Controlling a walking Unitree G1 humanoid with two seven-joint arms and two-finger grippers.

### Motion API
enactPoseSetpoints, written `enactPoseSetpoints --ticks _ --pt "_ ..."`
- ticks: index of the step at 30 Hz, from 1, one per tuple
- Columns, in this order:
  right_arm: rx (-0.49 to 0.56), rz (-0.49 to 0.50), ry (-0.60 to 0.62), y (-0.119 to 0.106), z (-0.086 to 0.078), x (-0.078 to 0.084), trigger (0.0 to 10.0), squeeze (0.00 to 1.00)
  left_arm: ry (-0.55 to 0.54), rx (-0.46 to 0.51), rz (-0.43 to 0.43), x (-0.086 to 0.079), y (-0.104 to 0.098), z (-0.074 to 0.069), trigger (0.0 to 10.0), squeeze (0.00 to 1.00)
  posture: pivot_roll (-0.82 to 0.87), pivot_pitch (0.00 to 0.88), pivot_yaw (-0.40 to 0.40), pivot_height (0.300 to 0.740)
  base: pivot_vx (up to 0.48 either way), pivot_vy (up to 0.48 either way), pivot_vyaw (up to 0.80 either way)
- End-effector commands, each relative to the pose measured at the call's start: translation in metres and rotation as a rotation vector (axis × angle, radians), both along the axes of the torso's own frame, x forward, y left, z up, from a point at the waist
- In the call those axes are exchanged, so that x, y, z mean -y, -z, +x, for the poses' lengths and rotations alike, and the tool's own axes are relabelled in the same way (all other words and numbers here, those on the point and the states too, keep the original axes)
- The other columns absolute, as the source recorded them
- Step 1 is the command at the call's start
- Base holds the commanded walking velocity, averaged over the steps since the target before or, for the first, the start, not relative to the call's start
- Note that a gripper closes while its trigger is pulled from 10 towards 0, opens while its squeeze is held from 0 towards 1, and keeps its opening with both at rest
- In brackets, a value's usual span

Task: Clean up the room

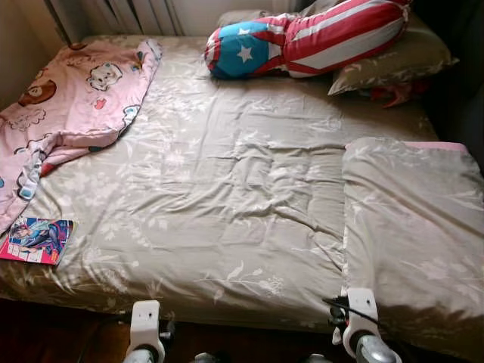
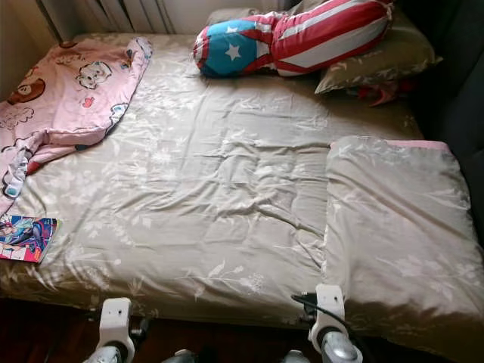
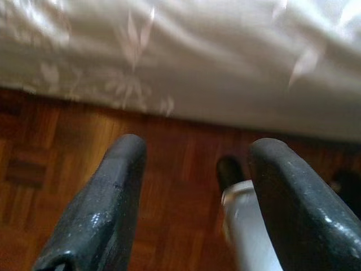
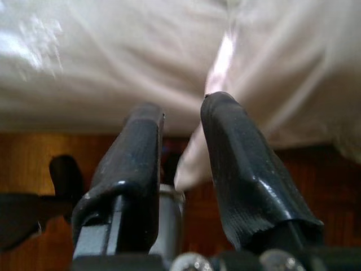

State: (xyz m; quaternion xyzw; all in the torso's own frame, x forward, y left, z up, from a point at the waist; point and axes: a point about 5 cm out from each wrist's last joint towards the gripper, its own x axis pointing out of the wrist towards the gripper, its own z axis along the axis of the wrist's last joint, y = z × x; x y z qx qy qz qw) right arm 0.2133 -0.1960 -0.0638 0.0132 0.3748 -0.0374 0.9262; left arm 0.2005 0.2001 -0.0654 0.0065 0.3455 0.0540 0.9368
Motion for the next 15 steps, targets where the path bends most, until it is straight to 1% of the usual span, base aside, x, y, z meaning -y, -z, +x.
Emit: enactPoseSetpoints --ticks 1,2,5,9,11,14,15 --pt "-0.038 0.002 0.005 0.006 -0.009 -0.003 10.0 0.0 -0.019 -0.076 0.009 -0.002 0.01 -0.015 10.0 0.0 -0.13 0.188 0.041 0.74 0.0 0.0 0.0" --pt "-0.059 0.003 0.007 0.01 -0.015 -0.004 10.0 0.0 -0.04 -0.116 0.0 -0.001 0.015 -0.023 10.0 0.0 -0.13 0.19 0.039 0.74 0.0 0.0 0.0" --pt "-0.082 0.003 -0.008 0.013 -0.02 -0.005 10.0 0.0 -0.057 -0.144 -0.008 -0.001 0.018 -0.028 10.0 0.0 -0.14 0.193 0.036 0.74 0.0 0.0 0.0" --pt "-0.106 -0.004 -0.026 0.016 -0.025 -0.006 10.0 0.0 -0.062 -0.154 -0.012 0.0 0.019 -0.029 10.0 0.0 -0.13 0.197 0.032 0.74 0.0 0.0 0.0" --pt "-0.124 -0.004 -0.019 0.018 -0.031 -0.006 10.0 0.0 -0.07 -0.157 -0.017 0.0 0.019 -0.029 10.0 0.0 -0.13 0.198 0.031 0.74 0.0 0.0 0.0" --pt "-0.136 -0.006 -0.019 0.02 -0.033 -0.006 10.0 0.0 -0.079 -0.158 -0.02 -0.001 0.019 -0.029 10.0 0.0 -0.13 0.202 0.03 0.74 0.0 0.0 0.0" --pt "-0.143 -0.007 -0.019 0.021 -0.035 -0.005 10.0 0.0 -0.081 -0.16 -0.02 -0.002 0.019 -0.029 10.0 0.0 -0.13 0.202 0.03 0.74 0.0 0.319 0.0"
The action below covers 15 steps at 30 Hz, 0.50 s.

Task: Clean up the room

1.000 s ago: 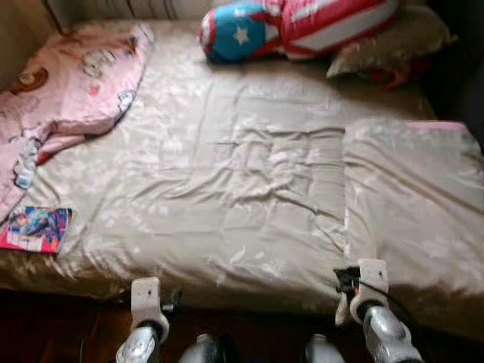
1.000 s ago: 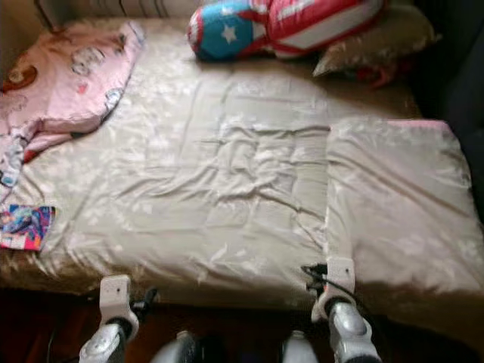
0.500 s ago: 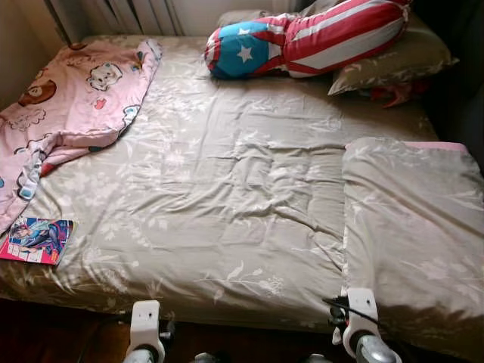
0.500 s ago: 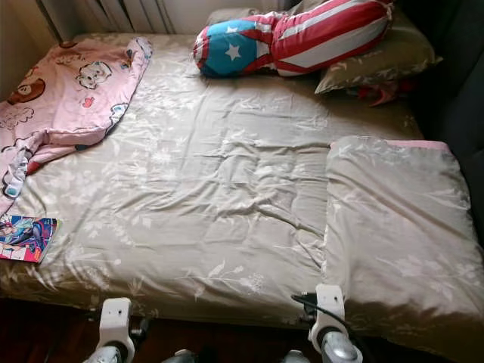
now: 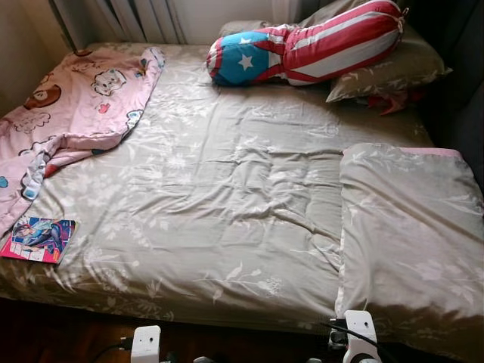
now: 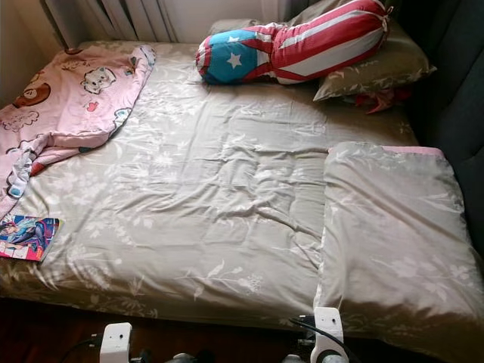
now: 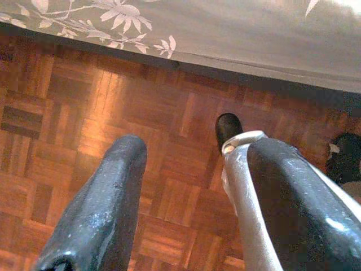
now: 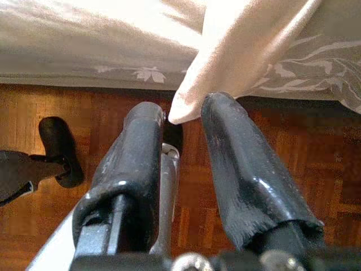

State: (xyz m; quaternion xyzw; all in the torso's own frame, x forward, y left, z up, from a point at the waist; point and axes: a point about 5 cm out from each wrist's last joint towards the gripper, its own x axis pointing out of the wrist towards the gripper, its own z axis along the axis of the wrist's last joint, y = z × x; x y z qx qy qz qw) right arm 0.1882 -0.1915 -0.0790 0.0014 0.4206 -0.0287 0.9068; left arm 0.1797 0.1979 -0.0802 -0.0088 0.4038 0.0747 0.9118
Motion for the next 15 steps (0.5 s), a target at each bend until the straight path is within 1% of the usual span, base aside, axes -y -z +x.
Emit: enactPoseSetpoints --ticks 1,5,6,15 --pt "-0.047 0.003 0.007 0.006 -0.011 0.0 10.0 0.0 -0.029 -0.038 0.002 -0.004 0.004 -0.009 10.0 0.0 -0.13 0.202 0.03 0.74 0.0 0.319 0.0" --pt "-0.067 -0.002 0.01 0.008 -0.016 0.002 10.0 0.0 -0.04 -0.054 0.003 -0.008 0.005 -0.011 10.0 0.0 -0.13 0.202 0.032 0.74 0.0 0.383 0.0" --pt "-0.077 -0.005 0.008 0.009 -0.018 0.003 10.0 0.0 -0.043 -0.067 0.004 -0.009 0.007 -0.014 10.0 0.0 -0.13 0.203 0.034 0.74 0.0 0.48 0.0" --pt "-0.088 -0.005 0.018 0.01 -0.023 0.008 10.0 0.0 -0.05 -0.083 0.005 -0.011 0.008 -0.018 10.0 0.0 -0.12 0.206 0.038 0.74 0.0 0.48 0.0"
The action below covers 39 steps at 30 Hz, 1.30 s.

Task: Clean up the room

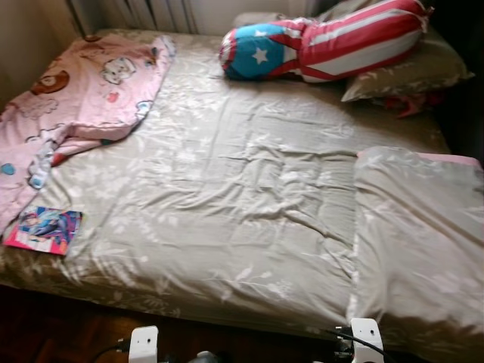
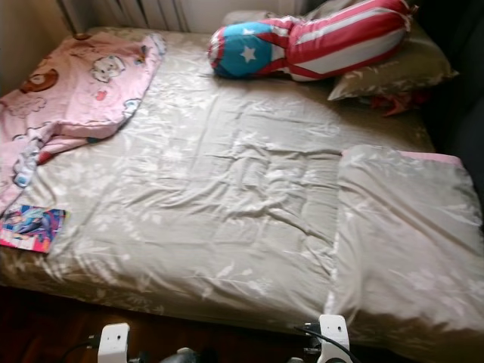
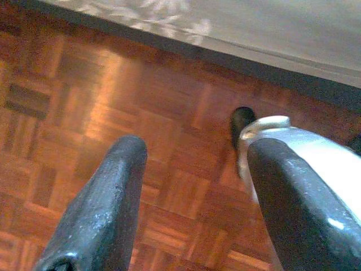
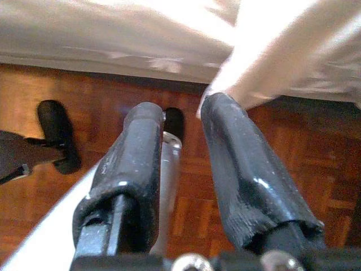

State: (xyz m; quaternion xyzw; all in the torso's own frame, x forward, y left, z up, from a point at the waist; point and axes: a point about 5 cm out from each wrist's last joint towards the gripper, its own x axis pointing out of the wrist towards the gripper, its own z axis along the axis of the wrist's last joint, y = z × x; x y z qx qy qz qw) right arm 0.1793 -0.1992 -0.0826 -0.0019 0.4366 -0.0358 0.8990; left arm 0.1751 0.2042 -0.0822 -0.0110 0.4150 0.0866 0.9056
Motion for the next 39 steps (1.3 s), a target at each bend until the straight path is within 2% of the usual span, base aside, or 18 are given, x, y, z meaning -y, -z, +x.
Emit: enactPoseSetpoints --ticks 1,15,21,32,39 --pt "-0.054 0.006 0.01 0.007 -0.015 0.002 10.0 0.0 -0.027 -0.058 0.002 -0.005 0.006 -0.014 10.0 0.0 -0.12 0.208 0.039 0.74 0.0 0.48 0.0" --pt "-0.074 -0.001 0.015 0.009 -0.022 0.008 10.0 0.0 -0.03 -0.068 0.004 -0.008 0.007 -0.016 10.0 0.0 -0.12 0.213 0.042 0.74 0.0 0.48 0.0" --pt "-0.077 0.002 0.015 0.01 -0.023 0.006 10.0 0.0 -0.03 -0.068 0.006 -0.008 0.007 -0.016 10.0 0.0 -0.12 0.212 0.043 0.74 0.0 0.48 0.0" --pt "-0.077 0.011 0.001 0.011 -0.021 -0.009 10.0 0.0 -0.032 -0.068 0.004 -0.006 0.007 -0.016 10.0 0.0 -0.11 0.208 0.043 0.74 0.0 0.48 0.0" --pt "-0.079 0.008 0.0 0.011 -0.021 -0.008 10.0 0.0 -0.03 -0.068 0.007 -0.008 0.007 -0.015 10.0 0.0 -0.11 0.207 0.047 0.74 0.0 0.48 0.0"
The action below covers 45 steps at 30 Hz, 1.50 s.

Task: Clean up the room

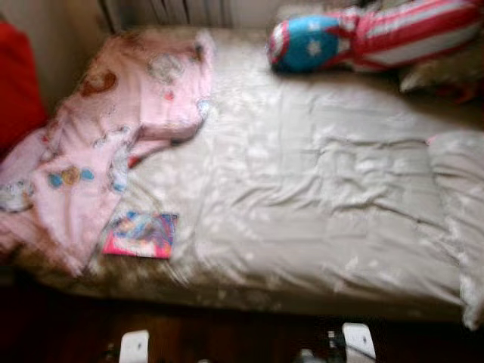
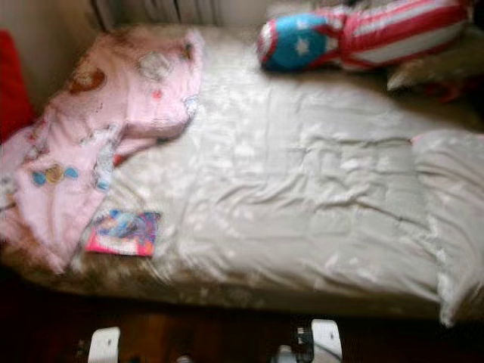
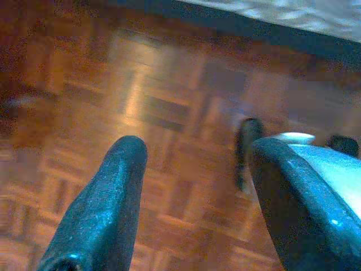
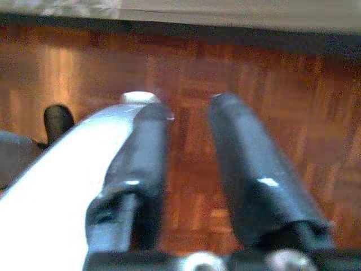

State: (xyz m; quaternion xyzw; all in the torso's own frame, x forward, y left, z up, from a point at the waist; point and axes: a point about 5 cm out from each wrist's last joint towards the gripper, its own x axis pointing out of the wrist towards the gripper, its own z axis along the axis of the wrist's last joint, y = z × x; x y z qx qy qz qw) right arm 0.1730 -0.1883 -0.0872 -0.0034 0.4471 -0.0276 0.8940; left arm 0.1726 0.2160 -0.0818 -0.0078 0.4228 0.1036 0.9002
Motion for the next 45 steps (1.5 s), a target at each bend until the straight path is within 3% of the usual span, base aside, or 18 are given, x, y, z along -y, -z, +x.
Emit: enactPoseSetpoints --ticks 1,9,19,27,35,45 --pt "-0.057 -0.004 0.011 0.006 -0.015 0.005 10.0 0.0 -0.001 -0.045 -0.013 0.004 0.007 -0.012 10.0 0.0 -0.1 0.206 0.043 0.74 0.0 0.48 0.0" --pt "-0.054 -0.018 0.003 0.005 -0.013 0.012 10.0 0.0 -0.008 -0.037 -0.02 0.008 0.007 -0.011 10.0 0.0 -0.09 0.195 0.024 0.74 0.0 0.48 0.0" --pt "-0.057 -0.021 -0.014 0.005 -0.012 0.007 10.0 0.0 -0.015 -0.03 -0.025 0.01 0.006 -0.008 10.0 0.0 -0.09 0.188 0.02 0.74 0.0 0.48 0.0" --pt "-0.071 -0.037 0.006 0.004 -0.017 0.027 10.0 0.0 -0.014 -0.026 -0.027 0.012 0.006 -0.007 10.0 0.0 -0.09 0.181 0.015 0.74 0.0 0.48 0.0" --pt "-0.095 -0.049 0.009 0.004 -0.024 0.038 10.0 0.0 -0.028 -0.002 -0.035 0.014 0.004 -0.003 10.0 0.0 -0.09 0.192 0.002 0.74 0.0 0.063 0.0" --pt "-0.113 -0.048 0.013 0.006 -0.028 0.035 10.0 0.0 -0.039 0.018 -0.047 0.014 0.002 0.0 10.0 0.0 -0.1 0.213 0.006 0.74 0.0 0.0 0.0"
